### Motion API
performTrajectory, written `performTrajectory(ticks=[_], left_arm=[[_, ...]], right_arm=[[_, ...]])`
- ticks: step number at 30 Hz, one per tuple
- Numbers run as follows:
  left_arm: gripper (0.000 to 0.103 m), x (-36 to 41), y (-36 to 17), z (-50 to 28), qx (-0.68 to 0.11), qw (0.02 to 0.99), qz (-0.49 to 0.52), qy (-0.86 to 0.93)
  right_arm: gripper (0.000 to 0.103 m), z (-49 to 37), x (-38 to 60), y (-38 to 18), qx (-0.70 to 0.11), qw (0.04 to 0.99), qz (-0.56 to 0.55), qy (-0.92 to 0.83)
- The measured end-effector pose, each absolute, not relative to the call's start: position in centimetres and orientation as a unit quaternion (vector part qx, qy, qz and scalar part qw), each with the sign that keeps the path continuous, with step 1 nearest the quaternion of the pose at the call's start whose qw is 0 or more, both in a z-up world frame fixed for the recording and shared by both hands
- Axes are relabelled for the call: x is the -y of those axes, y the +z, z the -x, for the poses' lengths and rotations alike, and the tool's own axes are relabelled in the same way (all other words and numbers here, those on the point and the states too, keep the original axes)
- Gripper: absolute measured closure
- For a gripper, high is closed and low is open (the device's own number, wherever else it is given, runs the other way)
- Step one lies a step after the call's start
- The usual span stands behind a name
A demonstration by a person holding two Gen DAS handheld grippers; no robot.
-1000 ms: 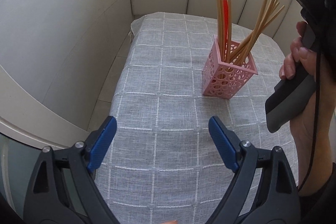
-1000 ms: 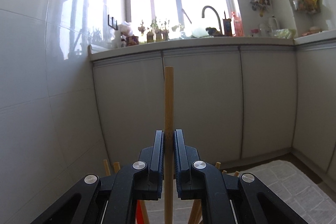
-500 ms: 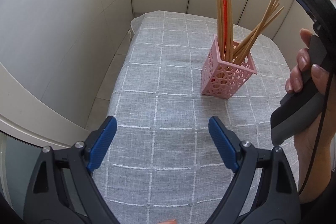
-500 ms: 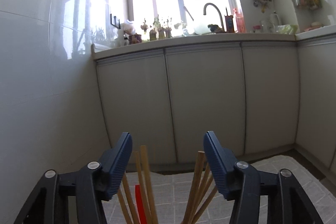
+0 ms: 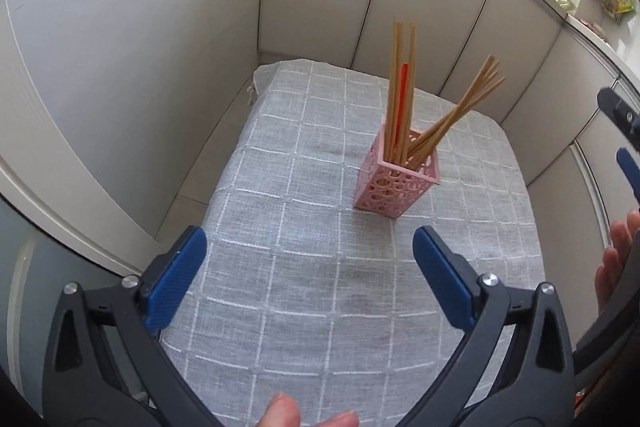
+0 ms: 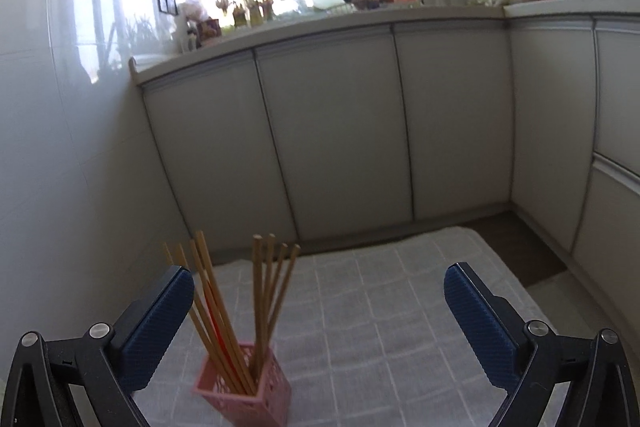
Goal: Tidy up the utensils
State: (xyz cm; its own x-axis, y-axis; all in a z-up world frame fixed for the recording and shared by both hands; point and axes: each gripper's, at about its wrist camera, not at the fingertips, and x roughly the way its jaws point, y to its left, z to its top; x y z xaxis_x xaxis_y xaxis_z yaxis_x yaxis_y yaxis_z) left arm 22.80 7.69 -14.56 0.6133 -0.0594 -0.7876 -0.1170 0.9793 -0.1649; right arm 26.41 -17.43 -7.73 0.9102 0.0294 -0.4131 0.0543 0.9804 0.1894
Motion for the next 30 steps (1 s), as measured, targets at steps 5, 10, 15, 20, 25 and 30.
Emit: performTrajectory(ticks=[5, 10, 15, 20, 25, 30], left_arm=[[0.001, -6.0, -10.0, -19.7, -0.425, 0.9, 0.09, -0.006], [0.001, -4.4, -3.7, -16.3, -0.389, 0.92, 0.045, -0.007], [0.001, -3.8, 0.8, -13.1, -0.372, 0.928, 0.019, -0.01], [0.001, -2.9, 4.1, -10.7, -0.356, 0.934, 0.013, -0.024], [0.001, -1.8, 7.1, -8.3, -0.338, 0.94, 0.019, -0.049], [0.001, -0.8, 9.1, -7.1, -0.308, 0.95, 0.011, -0.052]], right_arm=[[0.0, -22.5, 19.6, -5.0, -0.266, 0.961, -0.079, -0.02], [0.0, -17.7, 21.1, -0.9, -0.306, 0.949, -0.066, -0.027], [0.0, -12.3, 22.4, 3.2, -0.314, 0.947, -0.06, -0.03], [0.0, -8.3, 23.4, 7.0, -0.309, 0.948, -0.064, -0.035], [0.0, -5.1, 23.9, 10.3, -0.3, 0.95, -0.074, -0.039], [0.0, -3.2, 23.6, 12.5, -0.306, 0.948, -0.074, -0.04]])
